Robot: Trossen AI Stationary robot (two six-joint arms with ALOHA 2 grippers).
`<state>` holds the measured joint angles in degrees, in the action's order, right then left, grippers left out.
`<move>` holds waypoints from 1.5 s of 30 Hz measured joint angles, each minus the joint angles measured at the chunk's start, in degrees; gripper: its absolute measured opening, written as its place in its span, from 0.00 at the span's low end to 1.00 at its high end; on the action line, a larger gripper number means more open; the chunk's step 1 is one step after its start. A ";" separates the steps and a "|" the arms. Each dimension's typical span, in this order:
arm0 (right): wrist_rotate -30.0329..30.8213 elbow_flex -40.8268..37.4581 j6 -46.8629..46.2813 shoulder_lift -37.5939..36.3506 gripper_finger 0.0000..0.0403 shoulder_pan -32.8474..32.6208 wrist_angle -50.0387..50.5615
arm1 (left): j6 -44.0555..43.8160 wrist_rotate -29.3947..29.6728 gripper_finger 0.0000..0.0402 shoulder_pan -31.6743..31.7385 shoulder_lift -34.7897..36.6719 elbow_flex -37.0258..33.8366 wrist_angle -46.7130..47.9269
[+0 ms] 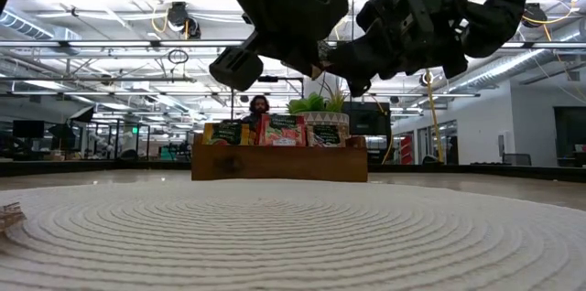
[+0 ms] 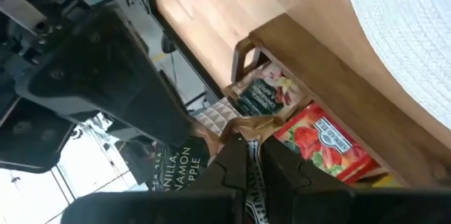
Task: Pick & Place Tea
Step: Put the vanilla tea bag into the wooden organizer
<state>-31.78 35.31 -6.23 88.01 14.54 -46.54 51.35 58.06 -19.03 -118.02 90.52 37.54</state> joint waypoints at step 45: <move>32.05 7.38 26.48 -8.48 0.00 -4.86 35.95 | -60.56 -17.53 0.22 0.05 21.02 -28.20 -18.41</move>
<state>0.27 42.69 20.25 79.54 9.67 -10.58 -9.20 40.53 -18.97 -97.00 62.32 19.13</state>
